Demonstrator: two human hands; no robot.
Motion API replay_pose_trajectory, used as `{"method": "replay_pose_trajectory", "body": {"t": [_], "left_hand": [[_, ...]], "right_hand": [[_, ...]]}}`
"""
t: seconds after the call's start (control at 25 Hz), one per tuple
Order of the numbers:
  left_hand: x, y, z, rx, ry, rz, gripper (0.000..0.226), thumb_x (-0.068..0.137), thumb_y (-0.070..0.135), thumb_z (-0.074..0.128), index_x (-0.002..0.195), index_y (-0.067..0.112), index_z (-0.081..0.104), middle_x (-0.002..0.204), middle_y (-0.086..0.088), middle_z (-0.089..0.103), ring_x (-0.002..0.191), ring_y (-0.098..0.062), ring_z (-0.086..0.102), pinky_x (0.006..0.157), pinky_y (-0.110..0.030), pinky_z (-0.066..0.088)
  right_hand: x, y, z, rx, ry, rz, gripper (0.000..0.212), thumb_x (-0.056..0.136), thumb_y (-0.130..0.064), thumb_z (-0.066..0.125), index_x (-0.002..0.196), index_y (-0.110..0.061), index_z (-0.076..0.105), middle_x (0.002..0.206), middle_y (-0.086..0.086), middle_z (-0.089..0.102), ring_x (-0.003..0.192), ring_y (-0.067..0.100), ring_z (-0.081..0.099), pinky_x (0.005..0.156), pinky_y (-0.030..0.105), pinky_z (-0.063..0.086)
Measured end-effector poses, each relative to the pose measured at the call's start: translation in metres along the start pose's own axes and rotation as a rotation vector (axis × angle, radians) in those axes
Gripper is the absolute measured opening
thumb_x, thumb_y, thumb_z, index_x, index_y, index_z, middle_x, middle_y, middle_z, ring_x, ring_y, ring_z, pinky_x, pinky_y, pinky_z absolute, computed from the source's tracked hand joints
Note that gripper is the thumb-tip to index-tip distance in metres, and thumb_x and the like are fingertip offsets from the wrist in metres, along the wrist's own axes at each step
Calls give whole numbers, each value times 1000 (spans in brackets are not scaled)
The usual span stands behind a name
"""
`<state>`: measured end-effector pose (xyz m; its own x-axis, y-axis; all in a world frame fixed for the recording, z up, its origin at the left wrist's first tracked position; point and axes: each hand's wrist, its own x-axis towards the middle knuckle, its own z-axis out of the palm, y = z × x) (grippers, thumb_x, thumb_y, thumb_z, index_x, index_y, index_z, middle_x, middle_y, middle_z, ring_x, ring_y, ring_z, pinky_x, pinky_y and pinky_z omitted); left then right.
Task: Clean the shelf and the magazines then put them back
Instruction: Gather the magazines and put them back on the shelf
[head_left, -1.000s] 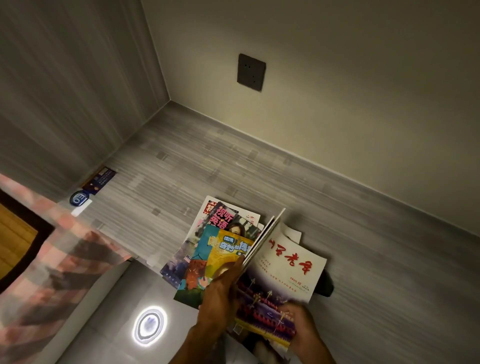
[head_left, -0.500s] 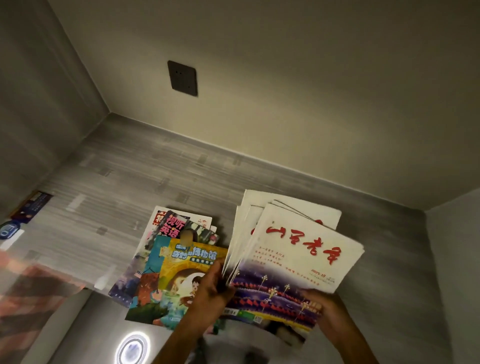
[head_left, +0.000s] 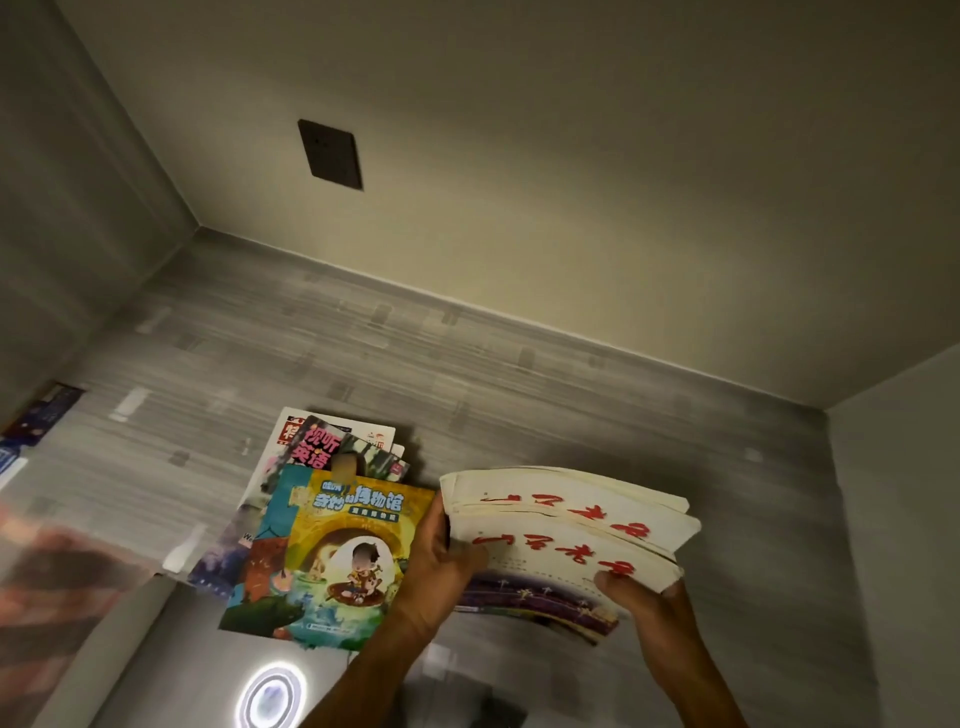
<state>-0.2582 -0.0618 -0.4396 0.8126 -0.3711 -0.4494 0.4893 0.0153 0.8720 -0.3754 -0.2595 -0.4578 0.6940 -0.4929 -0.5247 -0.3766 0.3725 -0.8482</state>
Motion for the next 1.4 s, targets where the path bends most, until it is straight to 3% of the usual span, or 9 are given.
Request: {"method": "replay_pose_trajectory", "body": {"t": [0.12,0.24,0.36,0.52,0.68,0.88,1.04,1.24,1.4], "left_hand": [[-4,-6,1,44,-3,-3,50,77,-12,67,111,24,54,97,7,71,92,-7,69,65,-19,55],[-5,-6,4,99,-27,-4,47,78,-9,68,113,20,56,102,2,70,99,-16,68,68,-22,56],[-4,-3,4,125,-32,1,44,77,-14,67,106,17,56,94,5,69,85,-1,69,63,-16,54],[-6,-20,-2,114,-134,-55,54,71,5,77,122,8,58,112,-10,70,108,-26,65,83,-36,58],[-10,-5,-7,73,-137,-129,42,76,4,79,115,11,62,101,-8,74,99,-26,69,75,-28,58],[-21,89,-18,11,10,65,53,60,19,90,106,6,68,88,-2,76,81,-12,73,63,-19,55],[-45,195,-38,-33,6,281,70,37,28,94,101,11,72,93,-10,76,89,-25,73,71,-33,59],[-90,332,-50,-143,73,635,75,16,45,97,85,22,78,91,-14,75,82,-31,73,60,-35,59],[-121,422,-49,-157,81,818,36,62,24,78,96,17,68,91,-8,75,80,-26,74,60,-36,60]], "right_hand": [[-2,0,2,-18,-7,-16,81,44,-34,93,117,-20,61,102,3,74,93,21,71,73,37,57],[2,-11,-1,-11,47,-69,42,72,0,77,107,-17,63,92,2,75,85,17,72,62,25,56],[3,-14,-7,-50,16,-90,37,75,12,70,101,-14,64,89,7,74,86,23,71,63,25,56],[-12,5,3,-135,41,-99,37,53,-26,88,86,-29,72,77,7,72,71,9,68,60,25,54],[-17,-8,14,22,-8,23,53,68,17,73,114,-8,62,91,8,75,80,13,72,61,24,56],[-33,-99,61,37,-36,-146,54,59,5,86,107,-10,66,90,6,76,78,16,72,57,20,55],[-72,-207,119,24,-78,-463,77,12,-23,98,85,-19,76,80,0,76,73,12,72,51,15,52],[-143,-342,181,-58,-248,-856,67,31,-11,94,84,-46,73,79,-6,75,70,12,73,52,17,53],[-165,-434,220,23,-415,-1016,36,59,-26,78,94,-21,72,89,-2,76,81,17,73,62,27,58]]}}
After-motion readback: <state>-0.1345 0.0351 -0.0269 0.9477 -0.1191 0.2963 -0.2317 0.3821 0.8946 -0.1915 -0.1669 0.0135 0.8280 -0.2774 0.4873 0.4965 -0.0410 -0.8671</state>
